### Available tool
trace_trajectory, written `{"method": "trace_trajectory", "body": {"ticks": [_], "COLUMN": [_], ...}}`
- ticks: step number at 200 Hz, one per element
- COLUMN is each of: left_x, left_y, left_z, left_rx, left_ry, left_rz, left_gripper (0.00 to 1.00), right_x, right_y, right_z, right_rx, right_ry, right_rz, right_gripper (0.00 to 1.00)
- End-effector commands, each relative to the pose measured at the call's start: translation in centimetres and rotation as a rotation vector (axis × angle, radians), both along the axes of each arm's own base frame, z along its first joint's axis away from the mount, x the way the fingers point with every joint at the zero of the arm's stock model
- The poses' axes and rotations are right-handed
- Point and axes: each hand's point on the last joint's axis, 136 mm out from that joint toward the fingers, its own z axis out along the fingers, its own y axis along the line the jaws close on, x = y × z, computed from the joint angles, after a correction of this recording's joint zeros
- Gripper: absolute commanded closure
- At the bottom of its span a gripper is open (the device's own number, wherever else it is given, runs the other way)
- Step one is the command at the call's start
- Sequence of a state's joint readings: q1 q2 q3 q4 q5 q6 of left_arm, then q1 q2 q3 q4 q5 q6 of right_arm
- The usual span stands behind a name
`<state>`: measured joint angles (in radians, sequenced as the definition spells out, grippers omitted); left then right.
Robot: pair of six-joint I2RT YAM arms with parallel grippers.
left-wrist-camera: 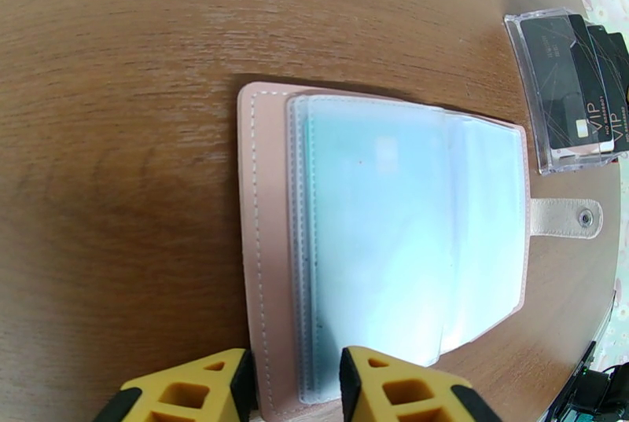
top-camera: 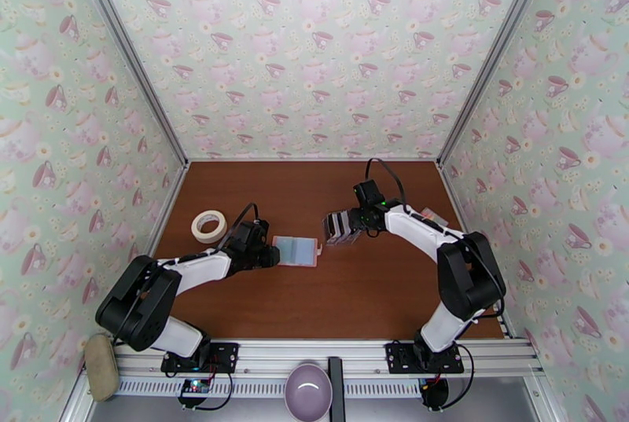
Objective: Put the credit cards into the card holder
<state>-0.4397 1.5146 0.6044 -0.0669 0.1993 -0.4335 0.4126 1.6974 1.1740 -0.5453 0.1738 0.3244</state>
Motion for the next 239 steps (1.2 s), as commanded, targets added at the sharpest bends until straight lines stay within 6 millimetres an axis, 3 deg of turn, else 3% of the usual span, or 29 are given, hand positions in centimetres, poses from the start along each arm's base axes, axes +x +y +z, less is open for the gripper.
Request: {"method": "trace_trajectory", "body": {"ticks": [1,83,148,206,239], "left_x": [-1.2,-1.2,-1.3,-1.3,-1.2], "left_y": [-0.2,-0.2,-0.1,-0.1,-0.1], "left_z": [-1.8,-1.9,-1.9,-2.0,-2.0], "left_rx": [0.004,-0.001,-0.005,-0.007,-0.009], "left_ry": [0.075,0.079,0.083,0.084,0.084], "left_rz": [-0.023,-0.024,-0.02,-0.02,-0.018], "left_gripper": [0.63,0.63,0.63,0.63,0.63], "right_x": [0.6,1.9,2.9,2.8,2.3], "right_y": [-0.6,1.2,1.9,0.5,-0.4], "right_z": [2.3,2.2,0.2,-1.1,-0.9], "right_rx": [-0.022,0.048,0.045,0.022,-0.012], "right_ry": [-0.054,-0.052,-0.012,0.012,0.004], "right_rz": [-0.01,0.012,0.025,-0.01,-0.025], "right_gripper": [0.48,0.47,0.47,0.47,0.48]}}
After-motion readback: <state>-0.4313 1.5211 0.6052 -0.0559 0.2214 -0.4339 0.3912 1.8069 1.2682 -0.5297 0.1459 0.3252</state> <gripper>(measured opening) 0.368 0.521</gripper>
